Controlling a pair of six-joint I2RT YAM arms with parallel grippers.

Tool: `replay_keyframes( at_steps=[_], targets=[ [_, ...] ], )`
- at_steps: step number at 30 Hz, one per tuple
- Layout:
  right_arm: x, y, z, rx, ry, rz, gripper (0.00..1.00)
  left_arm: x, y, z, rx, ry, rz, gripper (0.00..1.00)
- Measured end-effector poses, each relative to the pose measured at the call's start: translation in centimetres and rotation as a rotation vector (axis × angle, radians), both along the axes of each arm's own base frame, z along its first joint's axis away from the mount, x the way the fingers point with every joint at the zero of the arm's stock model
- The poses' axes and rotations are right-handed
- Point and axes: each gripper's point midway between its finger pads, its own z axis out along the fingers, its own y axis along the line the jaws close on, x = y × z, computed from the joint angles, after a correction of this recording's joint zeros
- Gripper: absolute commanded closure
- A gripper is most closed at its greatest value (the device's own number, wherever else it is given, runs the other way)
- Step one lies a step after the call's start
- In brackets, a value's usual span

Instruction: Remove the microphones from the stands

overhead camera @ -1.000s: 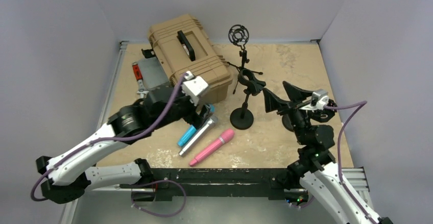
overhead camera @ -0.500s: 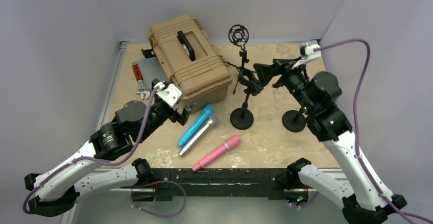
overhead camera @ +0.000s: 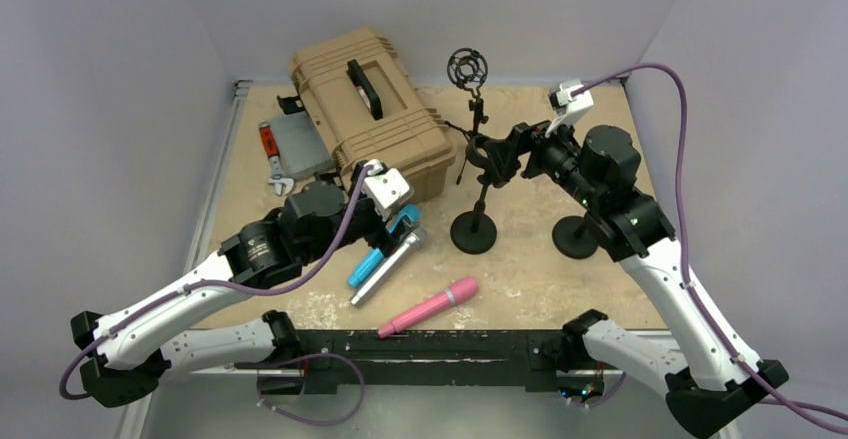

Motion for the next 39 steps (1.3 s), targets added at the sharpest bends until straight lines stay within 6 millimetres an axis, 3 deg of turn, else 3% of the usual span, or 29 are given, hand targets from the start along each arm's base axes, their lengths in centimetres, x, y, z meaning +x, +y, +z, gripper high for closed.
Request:
replay_keyframes(
  at_steps=[20, 39],
  targets=[
    [1.3, 1.1, -3.1, -0.099, 0.054, 0.048, 0.60, 0.0, 0.6, 0.4, -0.001, -0.018, 0.015, 0.23],
    [2.1, 2.5, -4.2, -0.030, 0.030, 0.084, 0.67, 0.1, 0.7, 0.4, 0.000, -0.019, 0.017, 0.23]
  ],
)
